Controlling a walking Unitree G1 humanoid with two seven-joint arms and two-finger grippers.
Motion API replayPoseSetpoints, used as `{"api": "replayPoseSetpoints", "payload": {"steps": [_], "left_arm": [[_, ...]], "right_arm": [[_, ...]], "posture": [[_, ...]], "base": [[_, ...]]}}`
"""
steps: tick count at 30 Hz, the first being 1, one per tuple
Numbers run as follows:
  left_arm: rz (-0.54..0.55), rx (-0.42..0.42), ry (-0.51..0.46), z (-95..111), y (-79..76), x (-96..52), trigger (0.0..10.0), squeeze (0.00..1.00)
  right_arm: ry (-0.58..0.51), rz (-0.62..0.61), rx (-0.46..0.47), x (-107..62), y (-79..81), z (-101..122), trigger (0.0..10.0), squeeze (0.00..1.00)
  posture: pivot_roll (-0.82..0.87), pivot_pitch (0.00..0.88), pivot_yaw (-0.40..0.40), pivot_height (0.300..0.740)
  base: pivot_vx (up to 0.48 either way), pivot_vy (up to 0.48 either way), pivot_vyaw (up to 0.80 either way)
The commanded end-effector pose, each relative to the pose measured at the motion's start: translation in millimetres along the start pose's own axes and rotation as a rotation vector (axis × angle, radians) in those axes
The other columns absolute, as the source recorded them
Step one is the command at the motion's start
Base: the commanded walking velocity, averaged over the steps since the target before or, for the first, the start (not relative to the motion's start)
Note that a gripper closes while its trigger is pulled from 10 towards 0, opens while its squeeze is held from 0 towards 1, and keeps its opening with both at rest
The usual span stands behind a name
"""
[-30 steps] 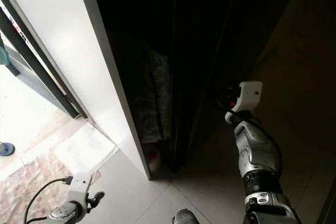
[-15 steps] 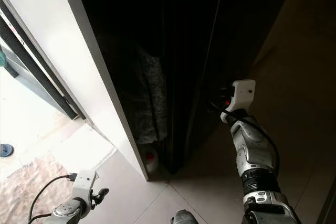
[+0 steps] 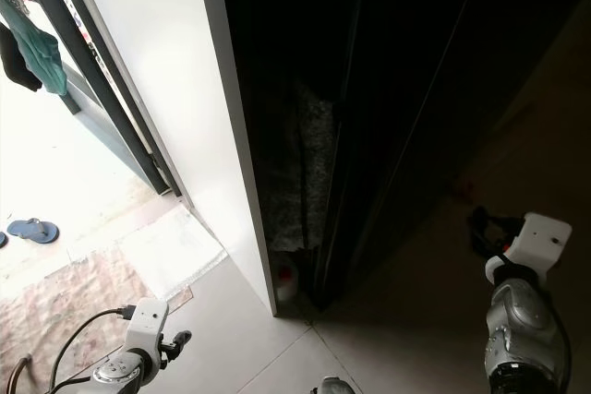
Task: Restocking fridge
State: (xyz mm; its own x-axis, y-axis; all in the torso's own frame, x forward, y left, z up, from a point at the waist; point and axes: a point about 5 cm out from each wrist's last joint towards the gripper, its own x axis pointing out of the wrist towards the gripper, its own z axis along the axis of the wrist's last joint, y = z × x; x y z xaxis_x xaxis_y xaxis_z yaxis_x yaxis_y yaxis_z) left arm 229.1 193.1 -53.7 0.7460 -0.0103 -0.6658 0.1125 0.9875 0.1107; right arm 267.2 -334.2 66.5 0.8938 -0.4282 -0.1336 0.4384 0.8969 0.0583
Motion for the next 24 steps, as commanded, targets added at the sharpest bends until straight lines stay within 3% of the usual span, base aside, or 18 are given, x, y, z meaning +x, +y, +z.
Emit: {"api": "replayPoseSetpoints", "payload": {"steps": [1, 4, 5, 7, 8, 9, 10, 13, 14, 15, 17, 21, 24], "left_arm": [[-0.001, 0.011, 0.009, -4.5, 0.7, -1.6, 10.0, 0.0], [0.0, 0.012, 0.01, -3.9, 0.4, -1.3, 10.0, 0.0], [0.003, 0.013, 0.019, -4.7, 0.4, -1.2, 10.0, 0.0], [0.004, 0.012, 0.028, -5.6, 0.2, -1.2, 10.0, 0.0], [0.004, 0.009, 0.048, -8.2, -1.0, -1.4, 10.0, 0.0], [0.004, 0.009, 0.048, -8.2, -1.0, -1.4, 10.0, 0.0], [0.008, 0.002, 0.067, -10.9, -1.7, -1.7, 10.0, 0.0], [0.016, -0.005, 0.075, -11.7, -0.8, -1.9, 10.0, 0.0], [0.041, -0.035, 0.086, -12.4, 3.1, -2.1, 10.0, 0.0], [0.052, -0.049, 0.088, -12.4, 4.7, -2.1, 10.0, 0.0], [0.075, -0.068, 0.104, -16.1, 8.8, -3.6, 10.0, 0.0], [0.086, -0.075, 0.122, -21.3, 9.2, -5.3, 10.0, 0.0], [0.104, -0.096, 0.135, -28.3, 9.2, -7.8, 10.0, 0.0]], "right_arm": [[0.173, -0.015, 0.004, -16.3, -6.4, -40.4, 10.0, 0.0], [0.331, 0.042, -0.029, -33.1, 2.0, -74.6, 10.0, 0.0], [0.431, 0.067, -0.049, -45.6, 7.1, -94.6, 10.0, 0.0], [0.498, 0.081, -0.067, -55.3, 10.6, -108.1, 10.0, 0.0], [0.61, 0.123, -0.105, -74.4, 17.7, -130.2, 10.0, 0.0], [0.61, 0.123, -0.105, -74.4, 17.7, -130.2, 10.0, 0.0], [0.711, 0.195, -0.167, -93.0, 25.0, -148.5, 10.0, 0.0], [0.754, 0.256, -0.235, -103.4, 27.5, -157.0, 10.0, 0.0], [0.793, 0.336, -0.278, -117.9, 31.2, -167.2, 10.0, 0.0], [0.796, 0.355, -0.268, -121.3, 32.6, -169.2, 10.0, 0.0], [0.778, 0.447, -0.307, -126.5, 49.2, -172.9, 10.0, 0.0], [0.777, 0.505, -0.343, -130.1, 59.9, -175.5, 10.0, 0.0], [0.754, 0.499, -0.327, -121.8, 70.8, -171.0, 10.0, 0.0]], "posture": [[-0.27, 0.134, 0.038, 0.74], [-0.26, 0.134, 0.037, 0.74], [-0.26, 0.135, 0.037, 0.74], [-0.26, 0.135, 0.037, 0.74], [-0.24, 0.136, 0.039, 0.74], [-0.24, 0.136, 0.039, 0.74], [-0.24, 0.136, 0.039, 0.74], [-0.23, 0.135, 0.037, 0.74], [-0.22, 0.133, 0.031, 0.74], [-0.22, 0.133, 0.031, 0.74], [-0.21, 0.128, 0.023, 0.74], [-0.2, 0.115, 0.015, 0.74], [-0.18, 0.091, -0.004, 0.74]], "base": [[0.0, 0.0, 0.0], [0.0, 0.0, 0.0], [0.0, 0.0, 0.0], [0.0, 0.0, 0.0], [0.0, 0.0, 0.0], [0.0, 0.0, 0.0], [0.0, 0.0, 0.0], [0.0, 0.0, 0.0], [0.0, 0.0, 0.0], [0.0, 0.0, 0.0], [0.0, 0.0, 0.0], [0.0, 0.0, 0.0], [0.0, 0.0, 0.0]]}}
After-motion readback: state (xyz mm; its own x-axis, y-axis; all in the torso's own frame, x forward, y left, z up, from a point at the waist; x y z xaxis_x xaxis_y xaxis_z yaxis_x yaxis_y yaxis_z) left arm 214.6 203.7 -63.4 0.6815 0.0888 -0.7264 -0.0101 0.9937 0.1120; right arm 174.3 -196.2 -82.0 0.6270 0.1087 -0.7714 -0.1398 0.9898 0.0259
